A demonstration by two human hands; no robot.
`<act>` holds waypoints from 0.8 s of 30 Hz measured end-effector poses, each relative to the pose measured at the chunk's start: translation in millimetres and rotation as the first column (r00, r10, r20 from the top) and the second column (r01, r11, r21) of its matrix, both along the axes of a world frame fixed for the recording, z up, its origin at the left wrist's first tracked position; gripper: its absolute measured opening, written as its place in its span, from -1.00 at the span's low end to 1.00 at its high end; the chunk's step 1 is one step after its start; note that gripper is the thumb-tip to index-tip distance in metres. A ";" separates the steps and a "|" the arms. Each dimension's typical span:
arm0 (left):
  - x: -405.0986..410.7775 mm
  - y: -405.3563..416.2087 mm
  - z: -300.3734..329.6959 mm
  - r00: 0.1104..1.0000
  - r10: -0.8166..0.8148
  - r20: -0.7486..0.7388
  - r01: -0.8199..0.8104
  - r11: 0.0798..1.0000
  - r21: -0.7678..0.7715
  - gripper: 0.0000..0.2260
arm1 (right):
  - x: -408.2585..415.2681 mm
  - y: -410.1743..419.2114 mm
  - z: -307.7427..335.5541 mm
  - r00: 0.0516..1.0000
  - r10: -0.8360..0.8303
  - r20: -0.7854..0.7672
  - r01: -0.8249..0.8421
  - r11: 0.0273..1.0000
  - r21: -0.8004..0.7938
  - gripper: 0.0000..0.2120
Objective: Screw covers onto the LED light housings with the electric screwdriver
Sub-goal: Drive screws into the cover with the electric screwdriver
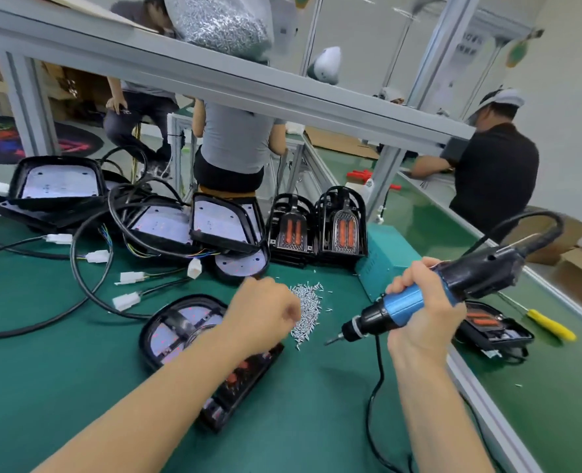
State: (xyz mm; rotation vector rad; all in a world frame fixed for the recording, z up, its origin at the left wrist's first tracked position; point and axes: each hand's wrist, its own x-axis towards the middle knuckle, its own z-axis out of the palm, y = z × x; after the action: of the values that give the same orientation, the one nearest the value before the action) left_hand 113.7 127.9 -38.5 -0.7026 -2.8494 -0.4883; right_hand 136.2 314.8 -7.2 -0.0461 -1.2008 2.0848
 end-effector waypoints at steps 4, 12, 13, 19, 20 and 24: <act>-17.5 30.5 -14.8 0.950 -0.175 0.258 0.235 0.945 -0.228 -0.72 | 1.7 3.5 -0.4 1.000 0.007 -0.001 -0.007 1.000 -0.004 -0.87; -29.8 46.9 -19.3 0.966 -0.095 0.241 0.189 0.894 -0.405 -0.81 | 6.2 13.7 -3.1 1.000 -0.003 -0.024 0.003 1.000 0.014 -0.87; -29.2 48.4 -18.7 0.970 -0.088 0.228 0.180 0.887 -0.425 -0.80 | 6.4 13.8 -3.7 1.000 -0.002 -0.022 0.003 1.000 0.019 -0.87; -24.2 51.6 -18.1 0.977 -0.142 0.161 0.206 0.826 -0.525 -0.72 | 6.9 10.2 -4.2 1.000 0.010 -0.025 -0.010 1.000 0.025 -0.88; -23.6 50.6 -18.1 0.976 -0.138 0.167 0.206 0.829 -0.520 -0.74 | 7.2 9.2 -3.5 1.000 0.015 -0.028 -0.014 1.000 0.023 -0.87; -22.1 42.7 -11.8 0.972 -0.069 0.225 0.110 0.978 -0.177 -0.96 | 9.4 7.0 0.5 0.999 0.034 -0.039 -0.033 0.999 0.005 -0.86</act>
State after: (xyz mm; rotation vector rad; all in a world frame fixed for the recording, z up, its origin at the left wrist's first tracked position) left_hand 91.6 170.6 -50.3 -0.8638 -3.1116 -0.3281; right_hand 145.6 321.8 -6.7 0.0166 -1.1902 2.1026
